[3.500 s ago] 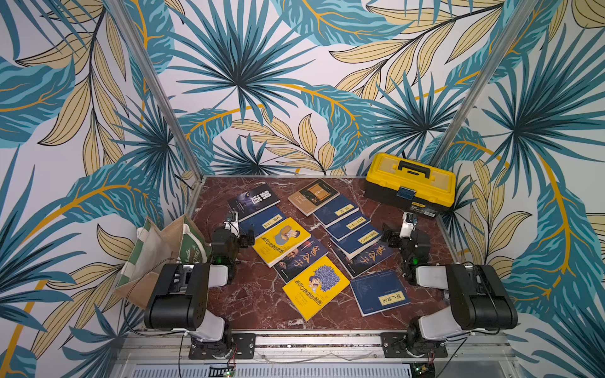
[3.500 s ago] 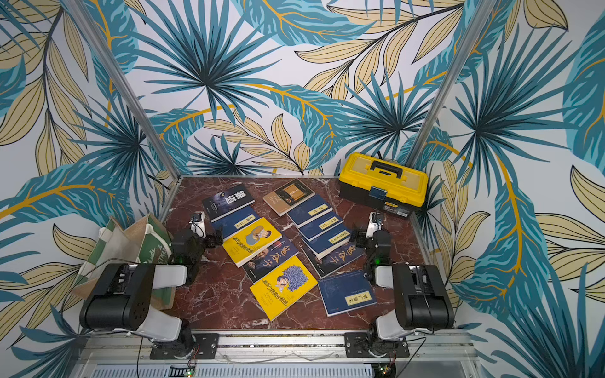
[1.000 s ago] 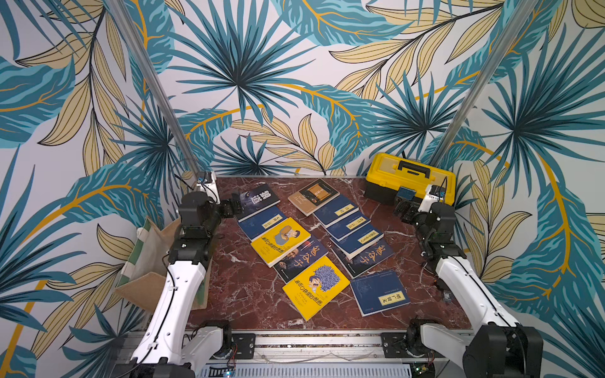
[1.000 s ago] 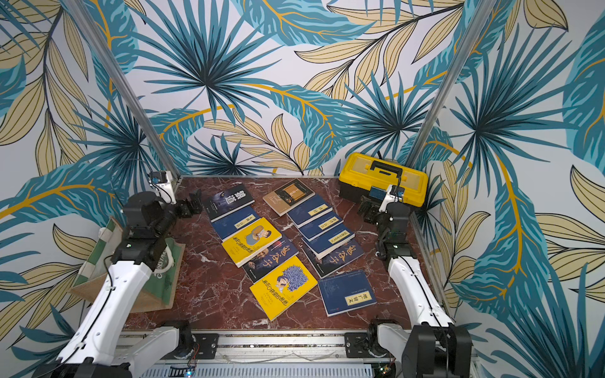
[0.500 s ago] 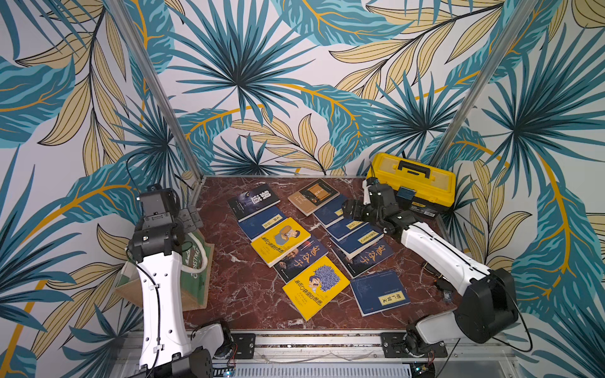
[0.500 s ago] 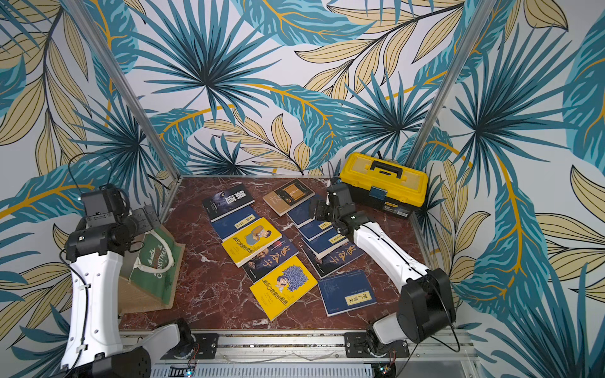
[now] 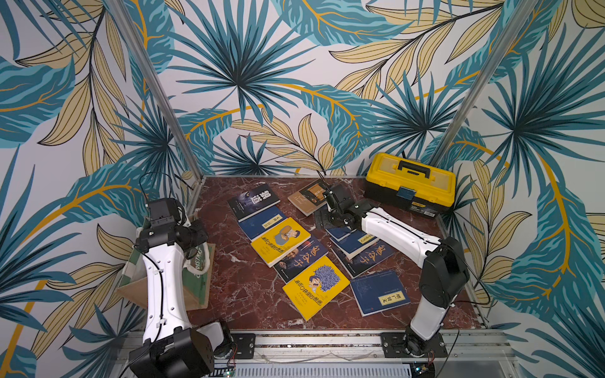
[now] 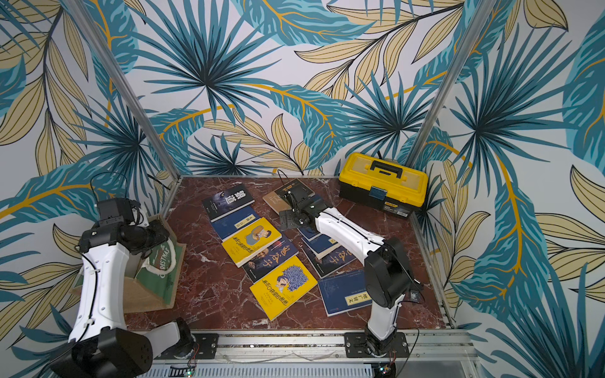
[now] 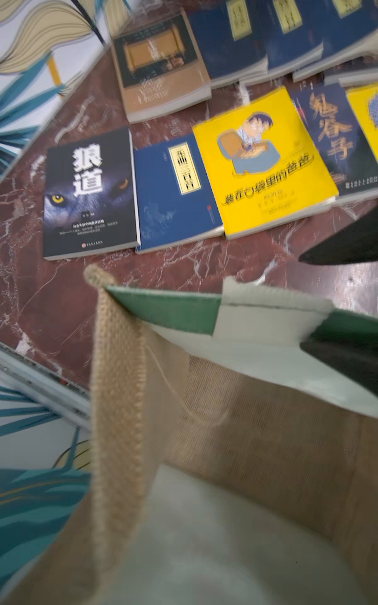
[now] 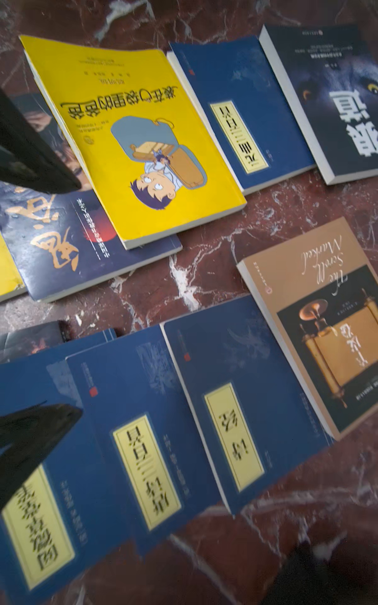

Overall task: Put the books into the canvas bag
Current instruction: Adjust the canvas bag at the center of the board.

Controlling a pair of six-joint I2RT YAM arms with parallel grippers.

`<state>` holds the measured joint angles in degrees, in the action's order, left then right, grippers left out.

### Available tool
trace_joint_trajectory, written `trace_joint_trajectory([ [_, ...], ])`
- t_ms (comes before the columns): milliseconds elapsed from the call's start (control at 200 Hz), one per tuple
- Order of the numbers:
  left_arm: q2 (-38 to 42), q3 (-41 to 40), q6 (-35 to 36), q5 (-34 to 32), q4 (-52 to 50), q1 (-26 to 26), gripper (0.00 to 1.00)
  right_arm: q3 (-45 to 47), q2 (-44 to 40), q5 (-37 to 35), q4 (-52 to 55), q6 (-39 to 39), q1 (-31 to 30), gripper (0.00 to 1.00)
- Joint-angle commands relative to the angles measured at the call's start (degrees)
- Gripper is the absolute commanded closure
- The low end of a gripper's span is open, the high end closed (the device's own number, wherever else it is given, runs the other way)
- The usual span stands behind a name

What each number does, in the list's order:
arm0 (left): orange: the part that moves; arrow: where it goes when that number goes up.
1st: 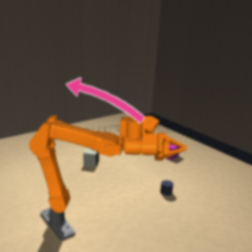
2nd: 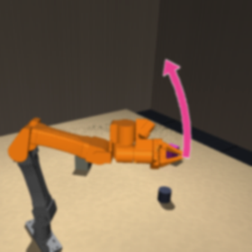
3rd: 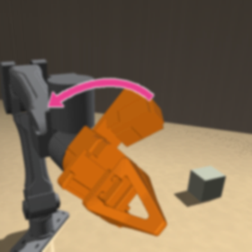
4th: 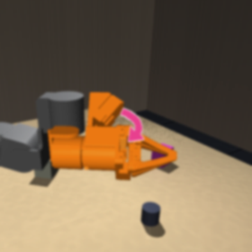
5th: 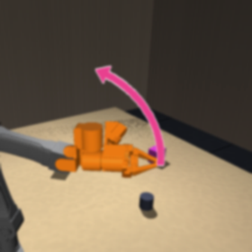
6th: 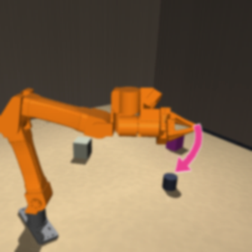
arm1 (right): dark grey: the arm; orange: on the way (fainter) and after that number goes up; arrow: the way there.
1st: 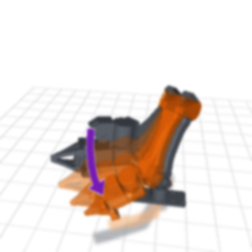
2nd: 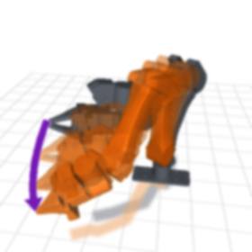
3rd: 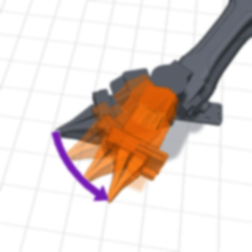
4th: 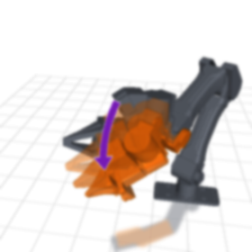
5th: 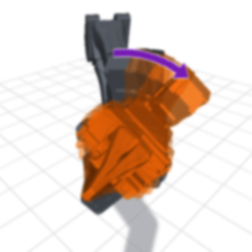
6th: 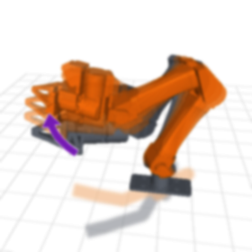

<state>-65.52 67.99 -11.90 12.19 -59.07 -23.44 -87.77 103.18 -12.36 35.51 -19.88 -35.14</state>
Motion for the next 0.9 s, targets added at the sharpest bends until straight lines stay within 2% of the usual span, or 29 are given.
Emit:
trace_joint_trajectory([
  [0, 2.1, -2.5, -1.6, 6.0, -0.3, 0.7, 0.9, 0.5, -2.6, -7.8, 2.8, 1.7, 0.2, 0.0],
  [50, 2.9, -2.6, -2.3, 6.0, -0.3, 2.0, 1.0, 3.2, -4.7, -9.4, 0.4, 1.9, 0.4, 0.0],
  [180, 3.7, -0.9, -5.4, 4.7, -0.3, 7.1, 1.0, 9.8, -9.5, -9.2, -4.4, -0.2, 2.4, 0.0],
  [300, 2.1, 2.1, -9.1, 4.8, -0.2, 10.1, 1.0, 12.4, -11.6, -7.4, -4.4, -1.7, 3.9, 0.01],
  [356, 0.6, 3.6, -9.6, 4.0, -0.2, 11.4, 1.0, 12.1, -11.8, -6.3, -3.2, -2.6, 4.1, 0.05],
  [451, -2.4, 5.7, -10.6, 3.0, -0.2, 13.5, 1.0, 12.0, -11.8, -1.0, -2.0, -5.8, 4.0, 0.11],
  [601, -7.3, 9.7, -11.8, 3.8, -0.2, 18.0, 0.99, 13.7, -11.1, 9.7, -3.2, -15.1, 3.7, 0.24],
  [641, -8.3, 10.8, -12.4, 3.1, -0.2, 19.2, 0.94, 14.4, -10.9, 11.6, -4.1, -17.2, 3.3, 0.27],
  [721, -10.0, 12.8, -12.8, 1.9, -0.1, 21.1, 0.7, 15.3, -10.4, 14.2, -5.4, -20.9, 2.5, 0.29],
  [896, -11.0, 17.6, -11.0, 2.1, -0.2, 23.4, 0.56, 16.9, -9.5, 16.8, -8.4, -27.6, 0.5, 0.32],
])
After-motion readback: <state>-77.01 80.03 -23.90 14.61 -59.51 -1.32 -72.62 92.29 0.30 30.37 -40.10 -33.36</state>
